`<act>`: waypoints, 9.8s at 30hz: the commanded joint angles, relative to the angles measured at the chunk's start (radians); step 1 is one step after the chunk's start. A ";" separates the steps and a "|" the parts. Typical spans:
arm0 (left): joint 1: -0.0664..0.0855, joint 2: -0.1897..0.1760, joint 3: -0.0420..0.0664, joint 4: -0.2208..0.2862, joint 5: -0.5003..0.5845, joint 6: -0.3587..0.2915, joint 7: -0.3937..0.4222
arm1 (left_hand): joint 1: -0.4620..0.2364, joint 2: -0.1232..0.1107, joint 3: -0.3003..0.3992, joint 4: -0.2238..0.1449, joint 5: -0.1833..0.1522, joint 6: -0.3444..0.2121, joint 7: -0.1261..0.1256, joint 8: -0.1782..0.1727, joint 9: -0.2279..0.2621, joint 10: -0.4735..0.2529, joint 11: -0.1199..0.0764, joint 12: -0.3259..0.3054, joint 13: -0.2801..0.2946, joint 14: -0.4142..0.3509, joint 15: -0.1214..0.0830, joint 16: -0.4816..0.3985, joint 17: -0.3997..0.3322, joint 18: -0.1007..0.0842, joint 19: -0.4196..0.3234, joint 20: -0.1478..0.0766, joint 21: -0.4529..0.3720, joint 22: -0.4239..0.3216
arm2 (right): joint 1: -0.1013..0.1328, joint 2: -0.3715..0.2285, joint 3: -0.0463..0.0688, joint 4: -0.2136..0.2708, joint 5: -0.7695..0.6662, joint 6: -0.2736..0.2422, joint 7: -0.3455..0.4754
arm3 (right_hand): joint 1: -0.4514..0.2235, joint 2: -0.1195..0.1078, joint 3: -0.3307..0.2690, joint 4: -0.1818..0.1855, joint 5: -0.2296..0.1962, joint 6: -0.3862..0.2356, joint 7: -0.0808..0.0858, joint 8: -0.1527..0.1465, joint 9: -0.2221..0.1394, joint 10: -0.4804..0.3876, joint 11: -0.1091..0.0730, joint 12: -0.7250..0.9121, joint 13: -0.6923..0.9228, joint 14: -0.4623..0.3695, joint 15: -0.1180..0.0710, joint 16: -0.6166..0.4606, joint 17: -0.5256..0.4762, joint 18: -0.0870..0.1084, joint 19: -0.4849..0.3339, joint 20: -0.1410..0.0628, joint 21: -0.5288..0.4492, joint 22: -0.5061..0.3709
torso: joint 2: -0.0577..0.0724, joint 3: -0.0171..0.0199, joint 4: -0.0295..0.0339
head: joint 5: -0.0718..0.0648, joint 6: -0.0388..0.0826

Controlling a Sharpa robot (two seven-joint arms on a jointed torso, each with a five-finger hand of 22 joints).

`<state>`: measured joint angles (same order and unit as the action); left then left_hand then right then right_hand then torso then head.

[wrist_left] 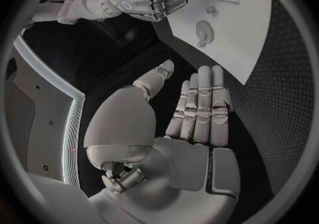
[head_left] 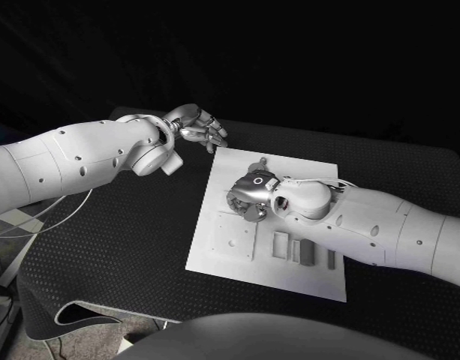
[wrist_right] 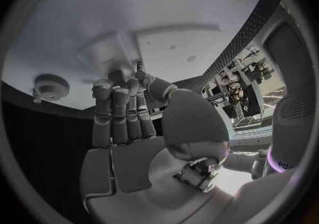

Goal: Assemble the parts on the task board

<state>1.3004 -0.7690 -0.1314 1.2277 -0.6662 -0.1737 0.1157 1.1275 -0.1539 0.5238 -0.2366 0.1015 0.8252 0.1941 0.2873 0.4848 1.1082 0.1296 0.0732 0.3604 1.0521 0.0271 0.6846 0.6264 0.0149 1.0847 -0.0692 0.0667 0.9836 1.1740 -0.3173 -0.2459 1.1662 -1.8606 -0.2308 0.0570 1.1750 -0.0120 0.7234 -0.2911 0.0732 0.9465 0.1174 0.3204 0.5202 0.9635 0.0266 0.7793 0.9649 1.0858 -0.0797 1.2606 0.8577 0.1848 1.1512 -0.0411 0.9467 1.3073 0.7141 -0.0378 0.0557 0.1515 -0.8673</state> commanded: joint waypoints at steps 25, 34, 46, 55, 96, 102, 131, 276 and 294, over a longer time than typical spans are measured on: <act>0.002 -0.002 0.000 0.002 -0.003 0.015 0.000 | 0.000 0.006 0.000 0.006 0.002 -0.003 -0.001 0.005 -0.002 0.001 0.001 -0.002 0.002 0.005 0.000 -0.007 0.004 0.002 0.007 -0.002 0.003 -0.002 | 0.009 -0.031 0.000 0.042 0.054 -0.020 -0.022 | -0.003 0.007 0.005 0.001 0.003 0.019 0.013 0.002 0.000 0.011 -0.001 0.008 -0.009 0.008 -0.001 0.006 -0.003 0.077 0.008 -0.002 0.005 0.018 | 0.001 -0.0002 -0.0002 | -0.004 0.004; 0.002 0.000 0.000 0.001 -0.003 0.016 0.000 | -0.001 0.007 0.000 0.006 0.002 -0.003 -0.001 0.005 -0.002 0.001 0.001 -0.002 0.002 0.005 0.000 -0.008 0.004 0.002 0.007 -0.002 0.003 -0.002 | 0.009 -0.019 0.000 0.033 0.053 0.031 -0.022 | 0.040 -0.077 -0.008 -0.002 0.002 -0.120 0.007 -0.071 -0.035 0.007 -0.004 0.015 -0.040 0.005 -0.003 0.004 -0.009 0.077 0.003 -0.004 0.001 0.017 | 0.001 -0.0004 0.0016 | -0.005 0.004; 0.002 0.002 0.000 0.000 -0.003 0.016 0.000 | 0.000 0.006 0.000 0.007 0.002 -0.004 -0.001 0.005 -0.002 0.000 0.001 -0.002 0.002 0.006 0.000 -0.009 0.006 0.002 0.007 -0.002 0.003 -0.002 | 0.012 -0.016 0.000 0.018 0.025 0.043 0.028 | 0.095 -0.131 -0.030 -0.003 -0.012 -0.199 -0.041 -0.083 -0.045 -0.048 0.007 0.039 -0.046 -0.044 0.009 0.014 -0.007 0.077 -0.039 0.014 -0.011 0.019 | 0.000 -0.0001 0.0010 | -0.003 0.002; 0.002 0.001 0.000 -0.001 -0.003 0.019 -0.001 | 0.000 0.007 0.000 0.007 0.002 -0.004 -0.001 0.005 -0.002 0.000 0.001 -0.002 0.002 0.006 0.000 -0.009 0.007 0.002 0.007 -0.002 0.003 -0.002 | 0.021 -0.020 0.000 0.028 0.066 0.000 0.110 | 0.113 -0.129 -0.032 -0.003 -0.013 -0.193 -0.040 -0.068 -0.040 -0.049 0.006 0.067 -0.038 -0.048 0.008 0.025 -0.007 0.077 -0.039 0.017 -0.007 0.020 | 0.001 -0.0014 0.0035 | 0.001 0.001; 0.002 0.010 0.000 -0.004 -0.004 0.021 -0.001 | -0.002 0.007 -0.001 0.010 0.001 -0.004 -0.001 0.006 -0.003 0.000 0.001 -0.002 0.003 0.007 0.000 -0.013 0.011 0.002 0.007 -0.002 0.003 -0.003 | 0.025 0.020 0.000 -0.063 -0.012 0.067 0.172 | 0.129 -0.147 -0.039 -0.002 -0.013 -0.191 -0.046 -0.042 -0.026 -0.095 0.020 0.097 -0.046 -0.087 0.023 0.037 -0.011 0.077 -0.067 0.033 -0.010 0.021 | 0.000 -0.0006 0.0016 | 0.004 -0.001; 0.002 0.011 0.000 -0.004 -0.004 0.021 0.000 | -0.002 0.007 -0.001 0.010 0.001 -0.004 -0.001 0.006 -0.003 0.000 0.001 -0.002 0.003 0.007 0.000 -0.013 0.011 0.002 0.007 -0.002 0.003 -0.003 | 0.016 0.024 0.000 -0.073 -0.017 0.071 0.170 | 0.127 -0.147 -0.042 -0.003 -0.013 -0.193 -0.046 -0.042 -0.026 -0.096 0.020 0.099 -0.046 -0.088 0.023 0.038 -0.011 0.077 -0.067 0.033 -0.009 0.021 | 0.001 -0.0007 0.0011 | 0.005 -0.003; 0.003 0.010 0.000 0.001 -0.004 0.021 -0.002 | -0.002 0.006 -0.001 0.011 0.001 -0.004 -0.001 0.007 -0.003 0.000 0.001 -0.002 0.004 0.008 0.000 -0.016 0.014 0.002 0.007 -0.002 0.003 -0.004 | -0.004 0.032 0.000 -0.095 -0.009 0.093 0.193 | 0.133 -0.134 -0.041 -0.003 -0.012 -0.185 -0.040 -0.033 -0.022 -0.099 0.020 0.108 -0.049 -0.093 0.023 0.043 -0.013 0.077 -0.071 0.033 -0.008 0.020 | 0.001 -0.0003 0.0019 | 0.007 -0.005; 0.006 0.009 0.000 -0.006 -0.008 0.031 -0.012 | -0.004 0.008 -0.002 0.020 0.001 -0.006 0.000 0.009 -0.006 -0.002 0.002 -0.002 0.006 0.010 0.000 -0.028 0.029 0.002 0.006 -0.002 0.003 -0.006 | 0.005 -0.003 0.000 -0.073 -0.008 0.099 0.162 | 0.146 -0.114 -0.070 -0.003 0.012 -0.114 -0.013 0.004 -0.007 -0.161 0.037 0.179 -0.128 -0.144 0.039 0.089 -0.054 0.077 -0.090 0.041 -0.002 0.019 | 0.000 -0.0006 0.0030 | 0.001 -0.005; 0.006 0.007 0.000 -0.006 -0.008 0.031 -0.013 | -0.004 0.008 -0.002 0.021 0.001 -0.006 0.000 0.010 -0.006 -0.001 0.002 -0.002 0.006 0.011 0.000 -0.029 0.030 0.002 0.006 -0.002 0.003 -0.006 | 0.002 -0.009 0.000 -0.081 -0.027 0.133 0.141 | 0.144 -0.113 -0.069 -0.003 0.012 -0.135 -0.013 -0.007 -0.007 -0.173 0.044 0.193 -0.135 -0.164 0.047 0.099 -0.058 0.077 -0.101 0.049 -0.004 0.019 | 0.000 -0.0006 0.0005 | -0.001 -0.005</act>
<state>1.3052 -0.7628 -0.1322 1.2202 -0.6730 -0.1541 0.0975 1.1275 -0.1539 0.5214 -0.2232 0.1015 0.8252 0.1941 0.2911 0.4795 1.1083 0.1295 0.0732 0.3655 1.0595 0.0267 0.6613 0.6551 0.0147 1.0847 -0.0691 0.0666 0.9783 1.1812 -0.3194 -0.2410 1.0961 -1.8616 -0.1437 0.2386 1.3225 -0.1350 0.6516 -0.2939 0.0813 0.7985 0.0953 0.2994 0.5122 0.7899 0.0714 0.9672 0.8291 0.9268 -0.0322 1.3537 0.8010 0.2412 1.0520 0.0075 0.9426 1.3078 0.7140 -0.0389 0.0569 0.1518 -0.8728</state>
